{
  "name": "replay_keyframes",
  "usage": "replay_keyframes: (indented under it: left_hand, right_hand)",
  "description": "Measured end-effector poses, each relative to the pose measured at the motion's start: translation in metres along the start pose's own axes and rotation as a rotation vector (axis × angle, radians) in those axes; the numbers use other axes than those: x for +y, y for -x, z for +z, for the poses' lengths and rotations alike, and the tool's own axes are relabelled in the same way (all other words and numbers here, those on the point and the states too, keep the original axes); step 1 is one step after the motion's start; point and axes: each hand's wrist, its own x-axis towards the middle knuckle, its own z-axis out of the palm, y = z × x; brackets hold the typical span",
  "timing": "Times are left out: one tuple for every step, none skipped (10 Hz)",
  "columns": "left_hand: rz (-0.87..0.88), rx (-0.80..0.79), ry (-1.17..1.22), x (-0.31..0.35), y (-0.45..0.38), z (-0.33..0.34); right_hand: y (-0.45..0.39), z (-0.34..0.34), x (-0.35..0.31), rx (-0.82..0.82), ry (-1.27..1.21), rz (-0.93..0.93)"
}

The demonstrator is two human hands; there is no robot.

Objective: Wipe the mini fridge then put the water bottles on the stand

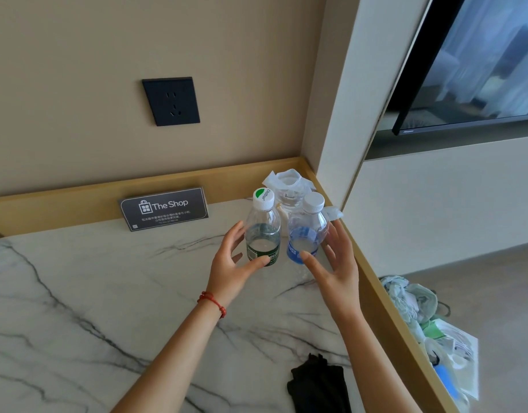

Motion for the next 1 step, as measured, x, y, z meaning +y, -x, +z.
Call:
replay_keyframes:
  left_hand:
    - [-0.022,0.071,0.02,0.0044,0.0121,-0.0045]
  right_hand:
    - [0.0143,-0.0016,-0.0041,0.06,0.051,0.037]
